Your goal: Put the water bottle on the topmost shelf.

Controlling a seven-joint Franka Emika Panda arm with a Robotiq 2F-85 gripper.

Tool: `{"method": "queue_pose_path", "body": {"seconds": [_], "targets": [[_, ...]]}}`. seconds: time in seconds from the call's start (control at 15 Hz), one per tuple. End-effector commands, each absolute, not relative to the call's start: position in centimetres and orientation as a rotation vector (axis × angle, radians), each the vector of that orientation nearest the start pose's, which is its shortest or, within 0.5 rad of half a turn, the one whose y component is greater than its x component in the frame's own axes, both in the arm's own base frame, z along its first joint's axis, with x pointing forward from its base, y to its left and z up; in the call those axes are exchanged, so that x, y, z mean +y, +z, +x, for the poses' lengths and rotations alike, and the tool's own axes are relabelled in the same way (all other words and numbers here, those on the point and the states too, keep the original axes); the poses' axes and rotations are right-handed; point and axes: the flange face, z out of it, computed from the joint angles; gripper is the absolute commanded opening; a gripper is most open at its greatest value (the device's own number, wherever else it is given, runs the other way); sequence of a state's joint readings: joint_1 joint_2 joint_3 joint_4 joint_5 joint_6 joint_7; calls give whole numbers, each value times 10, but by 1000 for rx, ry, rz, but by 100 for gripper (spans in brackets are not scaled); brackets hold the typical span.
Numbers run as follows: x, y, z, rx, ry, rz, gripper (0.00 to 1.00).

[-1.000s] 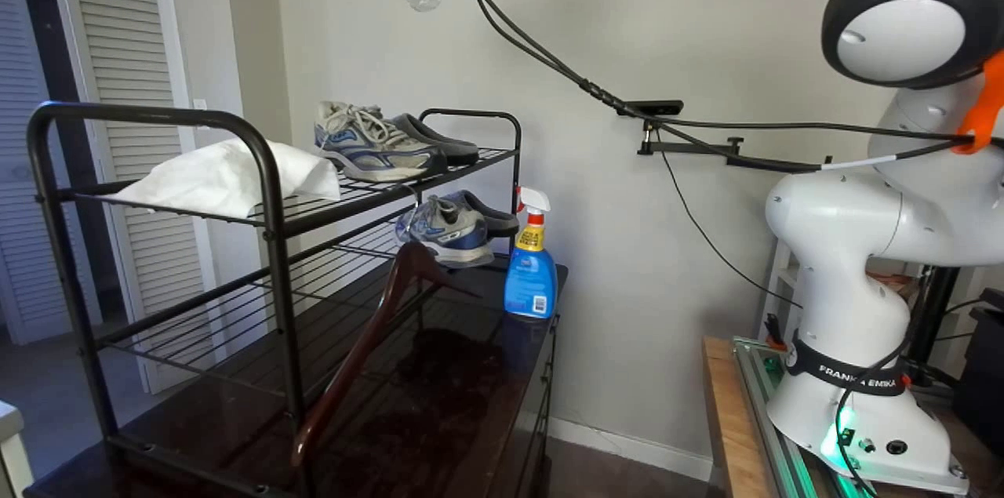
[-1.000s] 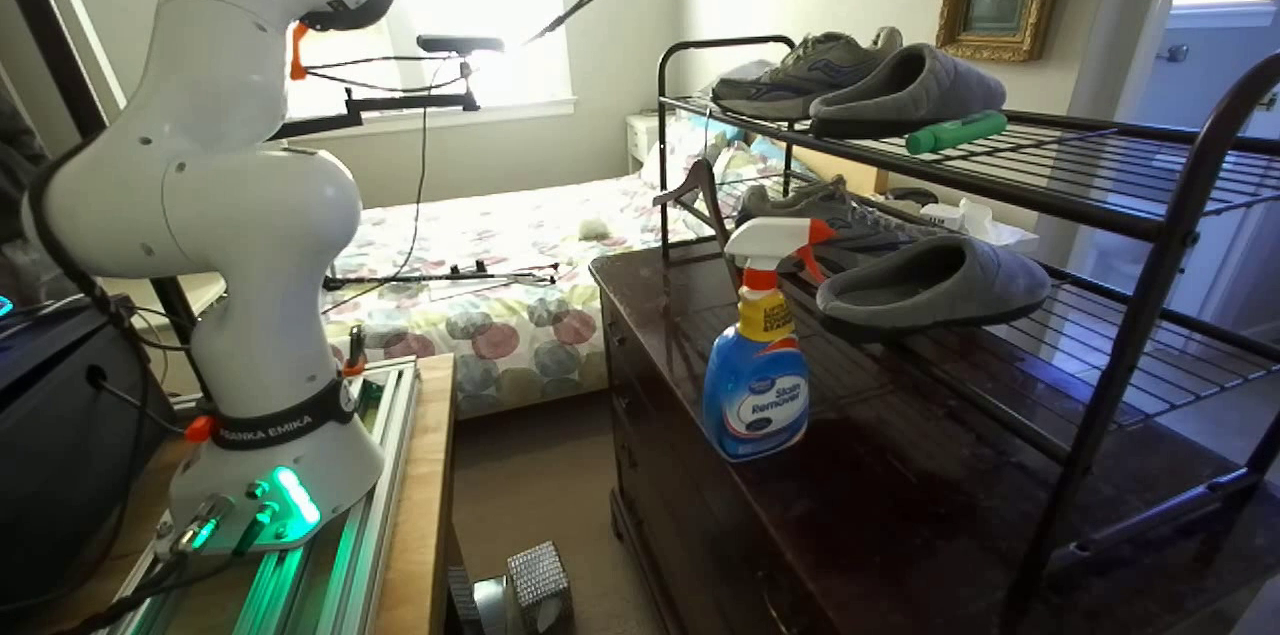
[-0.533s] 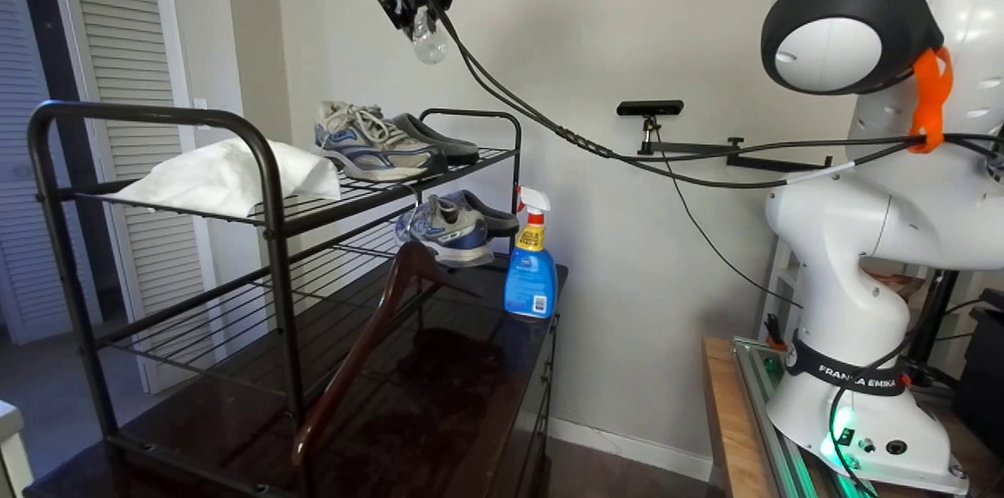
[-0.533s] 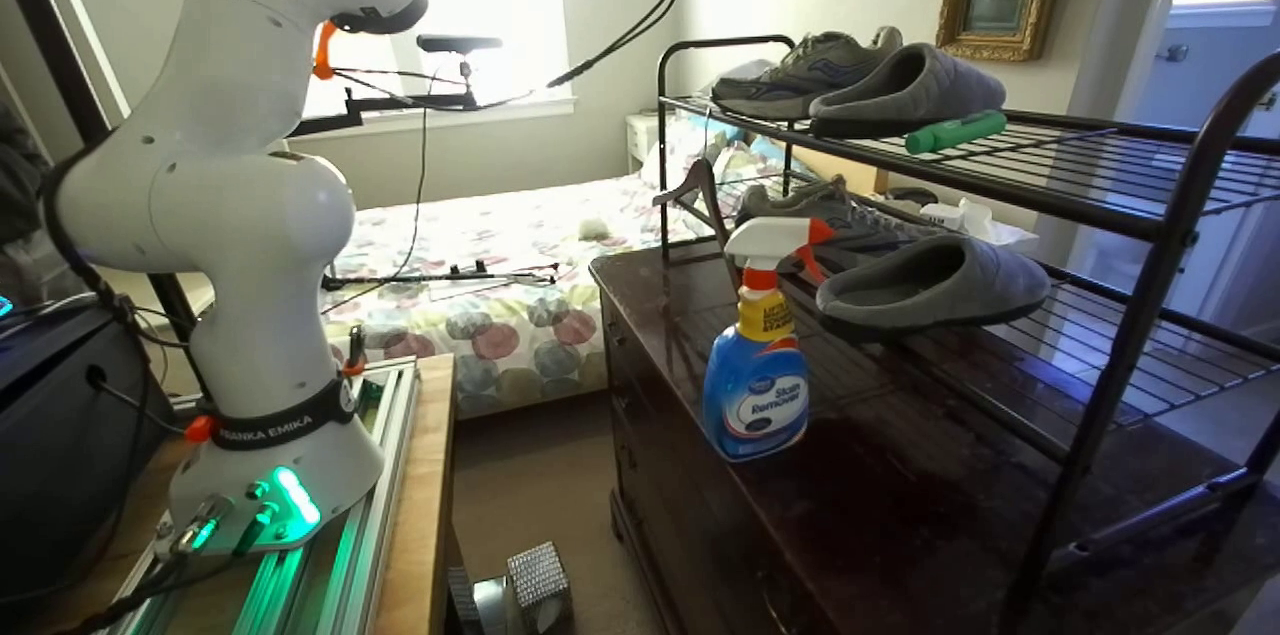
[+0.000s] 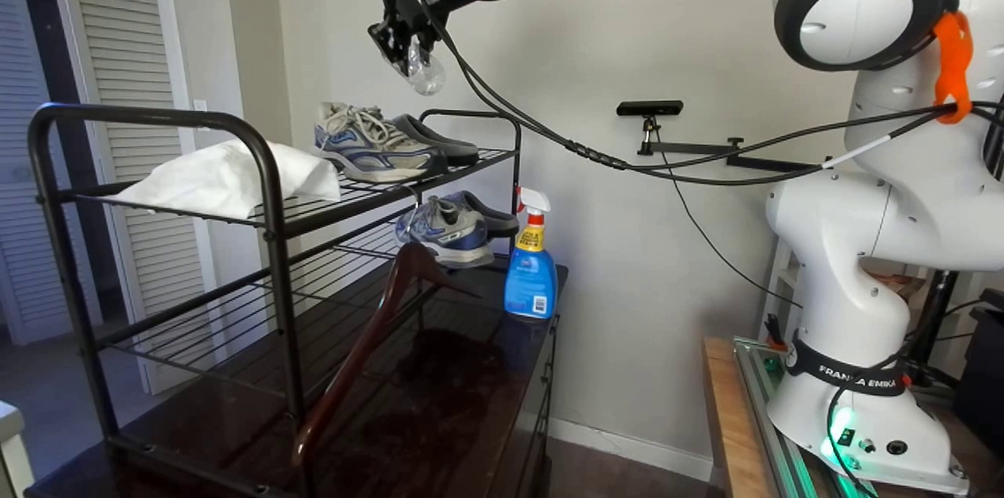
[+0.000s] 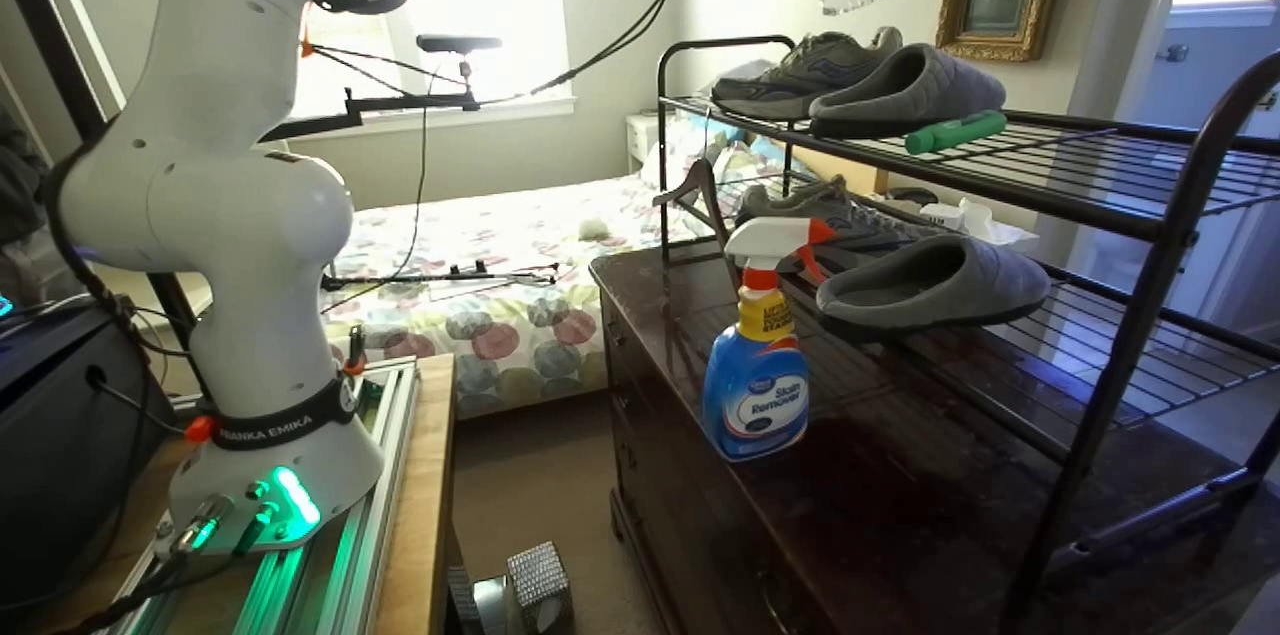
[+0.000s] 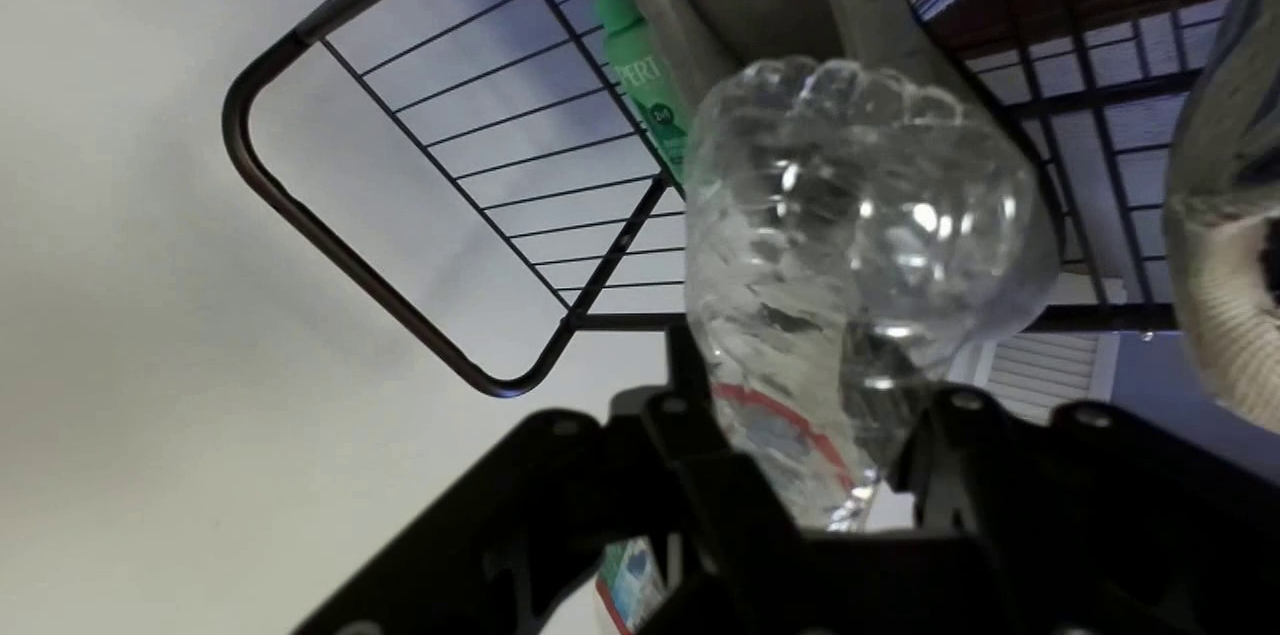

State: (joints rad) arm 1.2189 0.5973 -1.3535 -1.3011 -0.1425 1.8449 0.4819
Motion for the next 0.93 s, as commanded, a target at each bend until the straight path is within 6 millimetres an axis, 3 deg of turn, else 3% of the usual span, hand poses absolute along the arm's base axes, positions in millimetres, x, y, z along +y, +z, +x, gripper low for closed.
{"method": "queue_pose_path", "body": {"seconds": [0.0,0.07,0.47,0.87], "targets": [[137,651,633,-526,671,2387,39],[137,654,632,-526,673,2398,14],[155,635,642,-238,637,2674,14],[109,615,659,-195,520,2715,14]]}}
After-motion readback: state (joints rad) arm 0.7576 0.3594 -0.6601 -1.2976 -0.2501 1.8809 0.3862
